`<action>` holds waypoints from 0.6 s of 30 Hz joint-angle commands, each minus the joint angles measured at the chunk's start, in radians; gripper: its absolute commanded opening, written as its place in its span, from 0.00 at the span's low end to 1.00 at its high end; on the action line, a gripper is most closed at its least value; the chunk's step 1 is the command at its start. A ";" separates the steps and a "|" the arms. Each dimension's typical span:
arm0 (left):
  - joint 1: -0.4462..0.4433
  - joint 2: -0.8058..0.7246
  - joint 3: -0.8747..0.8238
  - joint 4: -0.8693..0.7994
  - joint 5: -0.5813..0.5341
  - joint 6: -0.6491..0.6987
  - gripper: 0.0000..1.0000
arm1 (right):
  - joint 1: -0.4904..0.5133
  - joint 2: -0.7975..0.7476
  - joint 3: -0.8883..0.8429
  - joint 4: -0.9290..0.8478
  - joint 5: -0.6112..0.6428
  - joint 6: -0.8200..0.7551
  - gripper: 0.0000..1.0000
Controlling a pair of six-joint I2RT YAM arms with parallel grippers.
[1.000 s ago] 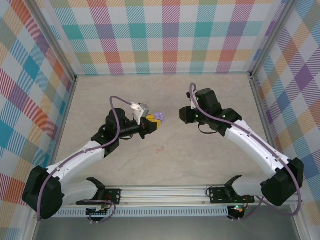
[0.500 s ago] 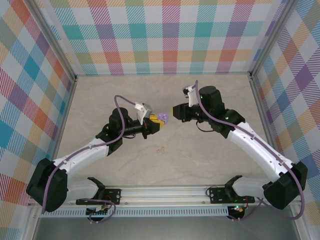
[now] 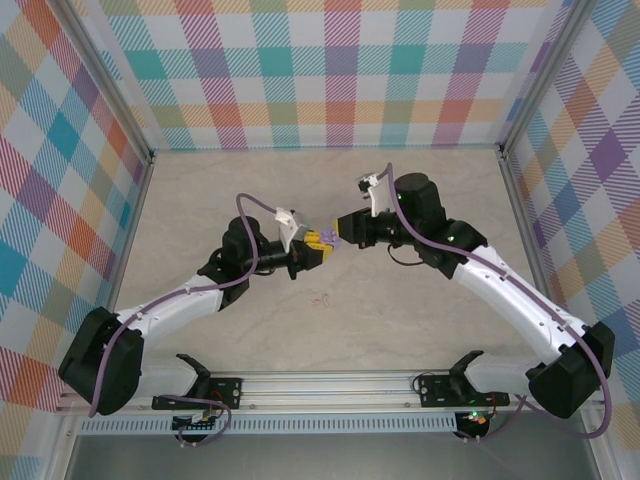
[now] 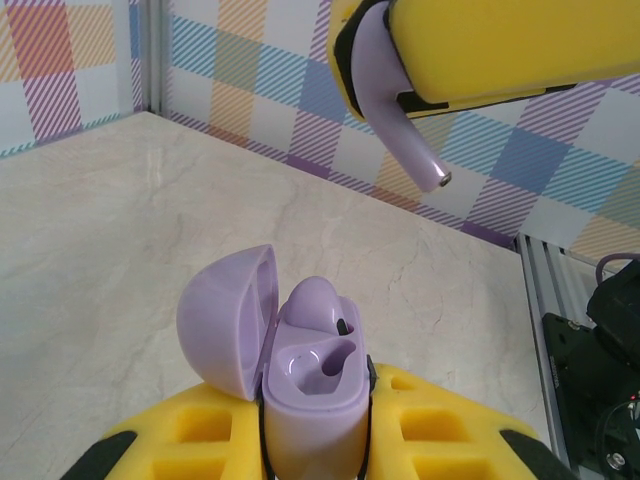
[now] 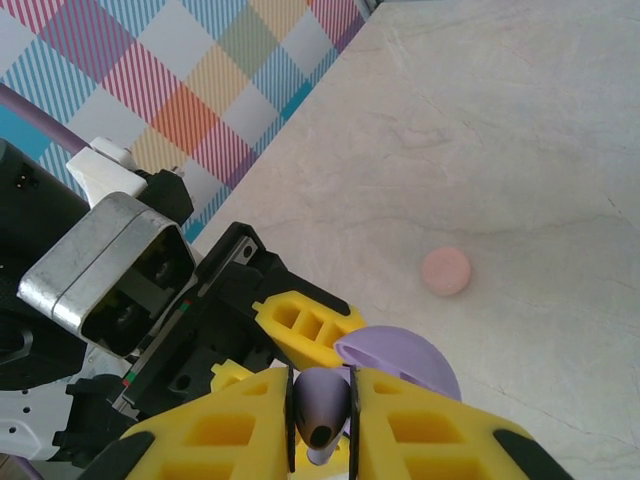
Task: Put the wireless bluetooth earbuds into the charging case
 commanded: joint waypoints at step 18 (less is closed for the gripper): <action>-0.040 0.049 0.060 0.155 0.084 -0.119 0.11 | 0.016 0.006 0.029 0.013 0.017 -0.041 0.22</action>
